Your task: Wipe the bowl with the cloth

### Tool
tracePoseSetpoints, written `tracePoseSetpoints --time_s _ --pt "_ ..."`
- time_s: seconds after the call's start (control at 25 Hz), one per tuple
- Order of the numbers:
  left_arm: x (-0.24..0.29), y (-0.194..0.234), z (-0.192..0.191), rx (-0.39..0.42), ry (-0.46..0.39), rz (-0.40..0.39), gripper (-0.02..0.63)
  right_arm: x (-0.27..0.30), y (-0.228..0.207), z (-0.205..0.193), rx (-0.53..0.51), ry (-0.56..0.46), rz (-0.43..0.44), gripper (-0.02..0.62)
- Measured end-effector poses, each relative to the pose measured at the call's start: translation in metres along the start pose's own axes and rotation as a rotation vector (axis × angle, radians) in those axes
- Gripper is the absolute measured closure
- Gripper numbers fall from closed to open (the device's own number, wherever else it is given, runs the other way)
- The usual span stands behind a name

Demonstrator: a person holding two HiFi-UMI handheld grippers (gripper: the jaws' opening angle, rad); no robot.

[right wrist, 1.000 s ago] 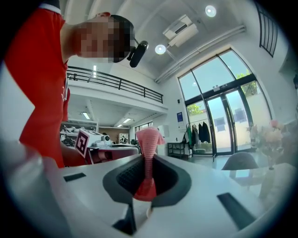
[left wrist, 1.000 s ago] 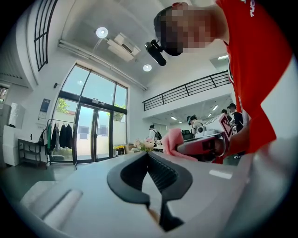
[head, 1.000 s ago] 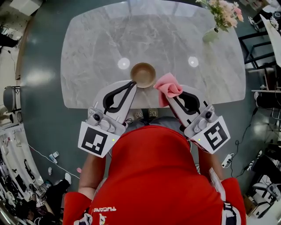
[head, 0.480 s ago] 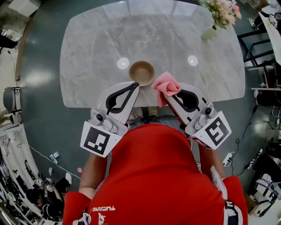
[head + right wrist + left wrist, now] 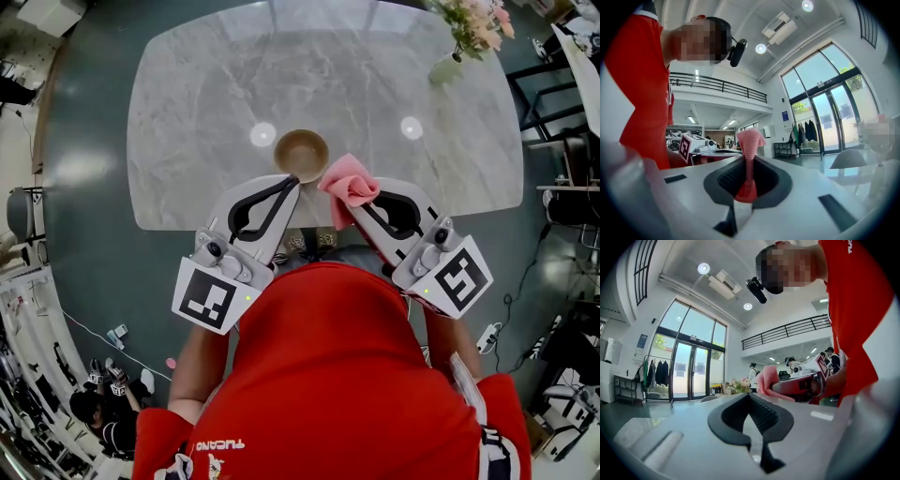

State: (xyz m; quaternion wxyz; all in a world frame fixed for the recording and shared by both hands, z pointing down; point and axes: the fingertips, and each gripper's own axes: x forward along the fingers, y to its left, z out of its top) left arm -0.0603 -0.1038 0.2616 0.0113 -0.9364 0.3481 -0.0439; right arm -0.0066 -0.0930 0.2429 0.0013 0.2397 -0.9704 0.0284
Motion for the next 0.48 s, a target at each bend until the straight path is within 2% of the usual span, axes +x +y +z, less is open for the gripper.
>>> tracePoseSetpoints --time_s 0.2,0.36,0.48 --pt "0.0027 0.0005 0.0008 0.001 0.004 -0.003 0.601 -0.0012 -0.0011 0.0019 0.000 -0.009 0.001 0.574" --pt "0.0021 0.0007 0.0008 0.004 0.005 -0.004 0.601 -0.0022 0.0003 0.0072 0.002 -0.059 0.005 0.574" --pt "0.0008 0.0005 0.0007 0.003 0.004 -0.004 0.601 -0.0017 0.0013 0.0023 -0.006 -0.017 0.006 0.574"
